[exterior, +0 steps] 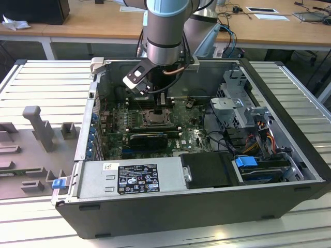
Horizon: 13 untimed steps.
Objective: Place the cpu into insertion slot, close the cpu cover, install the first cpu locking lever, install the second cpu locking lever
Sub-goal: 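Install the first cpu locking lever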
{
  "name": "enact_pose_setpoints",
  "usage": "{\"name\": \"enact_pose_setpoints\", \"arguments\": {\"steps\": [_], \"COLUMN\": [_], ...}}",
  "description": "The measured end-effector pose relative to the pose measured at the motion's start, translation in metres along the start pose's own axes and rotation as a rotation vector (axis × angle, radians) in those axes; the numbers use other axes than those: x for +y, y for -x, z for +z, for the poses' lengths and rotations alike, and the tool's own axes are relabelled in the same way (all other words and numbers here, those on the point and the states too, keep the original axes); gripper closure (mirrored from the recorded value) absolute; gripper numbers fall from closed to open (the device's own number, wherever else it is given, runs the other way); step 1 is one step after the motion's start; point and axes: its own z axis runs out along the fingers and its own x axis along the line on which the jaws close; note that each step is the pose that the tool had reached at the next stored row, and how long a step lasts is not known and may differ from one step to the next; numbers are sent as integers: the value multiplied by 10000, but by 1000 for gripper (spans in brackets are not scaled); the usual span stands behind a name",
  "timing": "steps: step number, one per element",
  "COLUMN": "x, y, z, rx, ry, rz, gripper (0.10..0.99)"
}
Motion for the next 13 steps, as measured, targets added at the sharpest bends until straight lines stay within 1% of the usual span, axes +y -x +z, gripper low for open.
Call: {"name": "enact_pose_setpoints", "arguments": {"steps": [8,11,13], "x": [-1,-1,-1], "y": [-2,-3,-5], "z": [-59,-96,-148], "rx": [0,-2,-10], "ry": [0,0,0], "rz": [0,-1,0], "gripper": [980,980,980]}}
